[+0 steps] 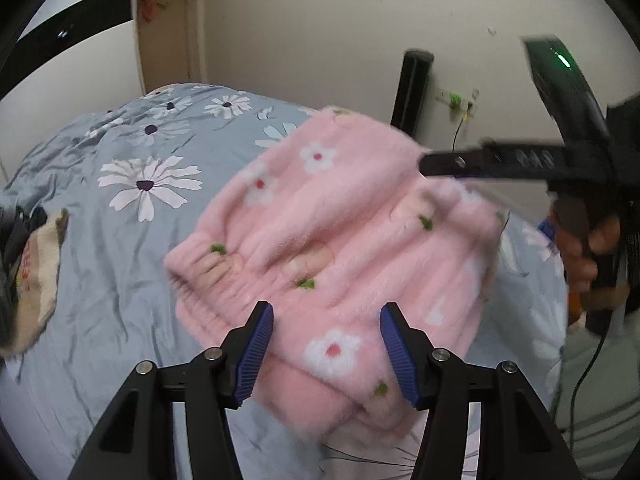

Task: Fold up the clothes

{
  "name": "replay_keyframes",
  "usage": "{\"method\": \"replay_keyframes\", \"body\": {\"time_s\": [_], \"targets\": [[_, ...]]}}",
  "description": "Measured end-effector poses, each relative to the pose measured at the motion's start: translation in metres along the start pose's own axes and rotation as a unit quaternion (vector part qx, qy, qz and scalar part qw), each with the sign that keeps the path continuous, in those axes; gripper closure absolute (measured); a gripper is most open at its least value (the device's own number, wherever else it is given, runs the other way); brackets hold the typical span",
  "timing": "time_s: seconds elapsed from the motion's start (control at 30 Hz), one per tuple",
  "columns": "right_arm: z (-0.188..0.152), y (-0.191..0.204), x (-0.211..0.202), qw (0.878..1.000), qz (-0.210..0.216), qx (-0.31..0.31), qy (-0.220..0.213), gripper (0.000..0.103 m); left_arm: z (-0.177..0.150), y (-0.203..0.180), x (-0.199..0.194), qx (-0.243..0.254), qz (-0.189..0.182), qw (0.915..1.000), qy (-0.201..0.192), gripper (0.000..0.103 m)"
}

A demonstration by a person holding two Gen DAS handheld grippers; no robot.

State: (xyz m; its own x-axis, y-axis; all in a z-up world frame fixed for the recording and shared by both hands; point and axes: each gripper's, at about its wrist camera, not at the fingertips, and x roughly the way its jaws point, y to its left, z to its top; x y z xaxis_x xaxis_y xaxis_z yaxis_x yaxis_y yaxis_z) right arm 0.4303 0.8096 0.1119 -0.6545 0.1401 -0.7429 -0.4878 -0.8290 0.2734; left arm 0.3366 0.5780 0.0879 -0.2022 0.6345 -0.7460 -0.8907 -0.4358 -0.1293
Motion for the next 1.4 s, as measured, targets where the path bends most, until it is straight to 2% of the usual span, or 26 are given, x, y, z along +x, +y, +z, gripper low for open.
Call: {"method": "replay_keyframes", "body": {"time_s": [0.1,0.23,0.33,0.47,0.57,0.83,0.9,1.03,1.1,1.27,1.4], "targets": [[-0.023,0.009,-0.017,1.0,0.006,0.0,-0.012,0.038,-0.013,0.001,-0.009,-0.033,0.0,0.9994,-0.006,0.032],[-0.056,0.021,-0.019,1.0,-0.004,0.003,-0.001,0.038,-0.034,-0.001,-0.009,-0.07,-0.003,0.9975,0.006,0.025],[-0.075,0.033,-0.019,1.0,-0.016,-0.014,0.008,0.038,-0.047,-0.002,-0.011,-0.097,-0.016,0.9951,0.011,0.015],[-0.093,0.043,-0.015,0.999,-0.025,-0.027,0.024,0.038,-0.057,-0.005,-0.015,-0.124,-0.01,0.9922,0.008,0.003],[-0.105,0.048,-0.016,0.998,-0.033,-0.032,0.032,0.035,-0.062,-0.006,-0.017,-0.149,-0.005,0.9888,0.008,0.0],[-0.121,0.042,-0.023,0.996,-0.065,-0.03,0.053,0.032,-0.081,-0.004,-0.017,-0.206,0.045,0.9774,0.018,0.0],[-0.127,0.039,-0.025,0.996,-0.069,-0.025,0.059,0.016,-0.085,-0.005,-0.014,-0.209,0.056,0.976,0.023,0.0],[-0.132,0.037,-0.03,0.995,-0.074,-0.024,0.063,0.015,-0.092,-0.002,-0.007,-0.233,0.071,0.9692,0.038,0.0],[-0.132,0.037,-0.031,0.995,-0.075,-0.024,0.063,0.007,-0.095,0.0,-0.007,-0.245,0.078,0.9656,0.038,0.0],[-0.13,0.041,-0.033,0.994,-0.08,-0.036,0.062,0.0,-0.095,0.002,-0.007,-0.245,0.079,0.9657,0.033,0.0],[-0.128,0.04,-0.035,0.995,-0.078,-0.038,0.053,0.0,-0.095,0.004,-0.008,-0.249,0.073,0.9655,0.026,0.0]]}}
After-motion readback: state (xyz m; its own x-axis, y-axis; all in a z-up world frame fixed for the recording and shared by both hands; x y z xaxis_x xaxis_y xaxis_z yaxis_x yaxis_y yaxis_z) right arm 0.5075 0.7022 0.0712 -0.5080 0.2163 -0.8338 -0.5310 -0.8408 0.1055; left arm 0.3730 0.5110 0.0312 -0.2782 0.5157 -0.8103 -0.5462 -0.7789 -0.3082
